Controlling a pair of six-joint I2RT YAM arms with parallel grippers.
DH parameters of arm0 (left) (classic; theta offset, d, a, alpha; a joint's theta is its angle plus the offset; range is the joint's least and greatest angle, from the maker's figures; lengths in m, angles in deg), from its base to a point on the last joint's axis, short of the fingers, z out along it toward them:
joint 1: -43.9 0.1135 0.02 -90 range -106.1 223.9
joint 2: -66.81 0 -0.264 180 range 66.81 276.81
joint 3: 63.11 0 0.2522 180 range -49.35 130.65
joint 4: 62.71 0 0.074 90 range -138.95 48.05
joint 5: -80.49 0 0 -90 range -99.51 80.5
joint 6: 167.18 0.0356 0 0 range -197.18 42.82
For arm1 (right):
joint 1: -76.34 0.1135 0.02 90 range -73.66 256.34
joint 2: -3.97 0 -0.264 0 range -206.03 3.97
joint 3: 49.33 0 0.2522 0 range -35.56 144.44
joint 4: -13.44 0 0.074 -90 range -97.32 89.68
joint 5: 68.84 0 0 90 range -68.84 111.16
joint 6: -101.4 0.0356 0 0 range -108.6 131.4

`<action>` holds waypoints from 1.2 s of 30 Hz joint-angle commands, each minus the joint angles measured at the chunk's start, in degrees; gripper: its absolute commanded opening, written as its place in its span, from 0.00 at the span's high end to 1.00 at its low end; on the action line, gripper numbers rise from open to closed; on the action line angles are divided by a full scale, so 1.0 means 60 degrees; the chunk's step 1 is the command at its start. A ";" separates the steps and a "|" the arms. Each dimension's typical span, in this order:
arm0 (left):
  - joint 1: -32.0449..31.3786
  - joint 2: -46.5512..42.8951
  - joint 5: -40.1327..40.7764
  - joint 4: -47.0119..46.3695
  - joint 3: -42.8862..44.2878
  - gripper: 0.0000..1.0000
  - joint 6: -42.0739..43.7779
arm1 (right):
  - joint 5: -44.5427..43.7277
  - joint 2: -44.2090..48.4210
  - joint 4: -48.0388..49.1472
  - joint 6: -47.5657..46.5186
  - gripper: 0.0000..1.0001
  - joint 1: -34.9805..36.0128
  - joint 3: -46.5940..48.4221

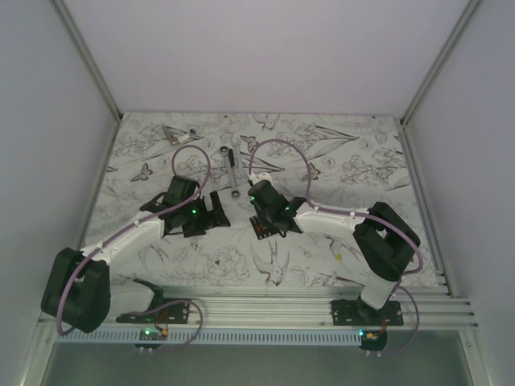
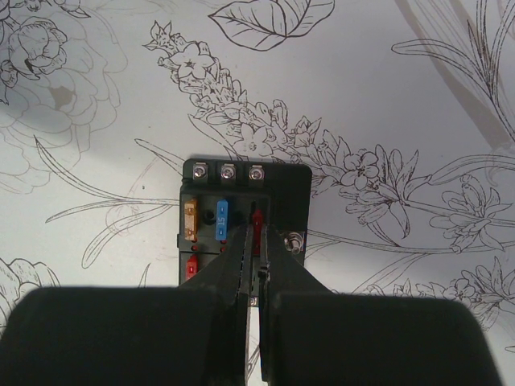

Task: Snap on the fuse box
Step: Install the fuse at the fuse box base.

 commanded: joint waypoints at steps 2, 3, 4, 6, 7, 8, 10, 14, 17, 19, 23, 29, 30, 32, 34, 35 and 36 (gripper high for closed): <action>0.0068 0.0083 -0.0195 0.0172 0.0249 0.00 -0.0052 | -0.0122 0.0267 -0.0053 0.0153 1.00 0.0097 0.0067; 0.0069 0.0083 -0.0190 0.0176 0.0239 0.00 -0.0048 | -0.0137 0.0288 -0.0046 0.0157 1.00 0.0096 0.0065; 0.0059 0.0083 -0.0188 0.0170 0.0246 0.00 -0.0050 | -0.0157 0.0306 -0.0047 0.0155 1.00 0.0095 0.0061; 0.0069 0.0083 -0.0186 0.0168 0.0248 0.00 -0.0046 | -0.0138 0.0313 -0.0057 0.0143 1.00 0.0095 0.0058; 0.0078 0.0083 -0.0184 0.0163 0.0245 0.00 -0.0049 | -0.0157 0.0303 -0.0049 0.0146 1.00 0.0095 0.0058; 0.0062 0.0083 -0.0181 0.0159 0.0236 0.00 -0.0050 | -0.0141 0.0302 -0.0046 0.0156 1.00 0.0092 0.0047; 0.0068 0.0083 -0.0189 0.0158 0.0232 0.00 -0.0050 | -0.0146 0.0337 -0.0027 0.0163 1.00 0.0097 0.0017; 0.0065 0.0083 -0.0187 0.0166 0.0205 0.00 -0.0050 | -0.0218 0.0496 0.0033 0.0162 1.00 0.0106 -0.0042; 0.0065 0.0083 -0.0166 0.0147 0.0166 0.00 -0.0064 | -0.0193 0.0569 0.0095 0.0175 1.00 0.0091 -0.0092; 0.0072 0.0083 -0.0166 0.0143 0.0165 0.00 -0.0063 | -0.0186 0.0602 0.0160 0.0196 1.00 0.0106 -0.0131; 0.0069 0.0083 -0.0167 0.0143 0.0135 0.00 -0.0074 | -0.0139 0.0484 0.0171 0.0196 1.00 0.0102 -0.0122; 0.0069 0.0083 -0.0178 0.0151 0.0134 0.00 -0.0062 | 0.0006 0.0114 0.0137 0.0255 1.00 0.0108 -0.0058; 0.0063 0.0083 -0.0183 0.0146 0.0132 0.00 -0.0062 | 0.0008 0.0073 0.0141 0.0261 1.00 0.0110 -0.0044; 0.0074 0.0083 -0.0177 0.0150 0.0118 0.00 -0.0066 | -0.0015 0.0024 0.0166 0.0280 1.00 0.0096 -0.0032; 0.0066 0.0083 -0.0178 0.0151 0.0129 0.00 -0.0071 | -0.0008 -0.0044 0.0191 0.0318 1.00 0.0096 -0.0021; 0.0070 0.0083 -0.0166 0.0148 0.0119 0.00 -0.0063 | -0.0009 -0.0084 0.0202 0.0357 1.00 0.0103 -0.0023; 0.0074 0.0083 -0.0166 0.0144 0.0121 0.00 -0.0062 | -0.0002 -0.0107 0.0227 0.0378 1.00 0.0093 -0.0016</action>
